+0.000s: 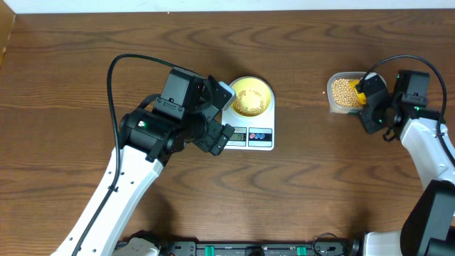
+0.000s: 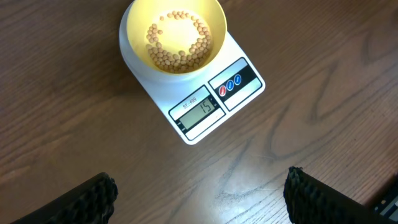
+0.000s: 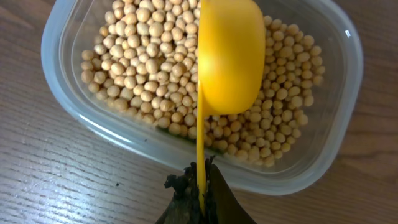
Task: Scoop item into bowl and weigh 50g on scale
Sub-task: 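Scoop soybeans again from the tub with the right gripper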
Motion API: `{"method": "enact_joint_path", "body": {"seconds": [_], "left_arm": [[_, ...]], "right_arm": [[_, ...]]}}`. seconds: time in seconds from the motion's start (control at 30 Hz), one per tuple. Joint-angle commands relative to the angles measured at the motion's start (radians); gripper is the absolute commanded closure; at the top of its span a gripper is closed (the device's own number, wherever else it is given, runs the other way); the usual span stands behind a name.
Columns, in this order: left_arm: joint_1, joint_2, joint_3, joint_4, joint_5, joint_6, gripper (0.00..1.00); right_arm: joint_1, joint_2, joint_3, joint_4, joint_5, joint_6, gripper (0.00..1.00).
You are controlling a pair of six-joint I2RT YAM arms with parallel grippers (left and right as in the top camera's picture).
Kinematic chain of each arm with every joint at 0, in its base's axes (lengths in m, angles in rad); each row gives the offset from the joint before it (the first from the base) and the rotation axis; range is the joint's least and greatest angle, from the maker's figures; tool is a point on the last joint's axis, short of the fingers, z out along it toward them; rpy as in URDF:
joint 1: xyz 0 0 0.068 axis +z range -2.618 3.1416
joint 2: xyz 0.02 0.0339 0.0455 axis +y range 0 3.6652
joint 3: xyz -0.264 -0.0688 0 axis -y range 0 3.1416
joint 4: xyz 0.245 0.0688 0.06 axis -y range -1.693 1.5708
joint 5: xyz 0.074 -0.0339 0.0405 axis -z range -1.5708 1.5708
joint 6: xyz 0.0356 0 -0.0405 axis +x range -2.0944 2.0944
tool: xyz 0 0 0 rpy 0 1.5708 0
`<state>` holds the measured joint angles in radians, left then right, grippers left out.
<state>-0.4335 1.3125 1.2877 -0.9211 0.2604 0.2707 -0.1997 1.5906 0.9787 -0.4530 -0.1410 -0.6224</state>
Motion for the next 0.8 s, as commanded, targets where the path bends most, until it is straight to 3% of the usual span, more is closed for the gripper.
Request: {"method": "enact_joint_path", "body": {"seconds": [0.0, 0.77], "left_arm": [[0.003, -0.009, -0.002, -0.006, 0.005, 0.017, 0.12], [0.003, -0.009, -0.002, -0.006, 0.005, 0.017, 0.12]], "right_arm": [[0.005, 0.055, 0.006, -0.003, -0.008, -0.012, 0.99], [0.004, 0.057, 0.006, -0.007, -0.21, 0.024, 0.99]]}}
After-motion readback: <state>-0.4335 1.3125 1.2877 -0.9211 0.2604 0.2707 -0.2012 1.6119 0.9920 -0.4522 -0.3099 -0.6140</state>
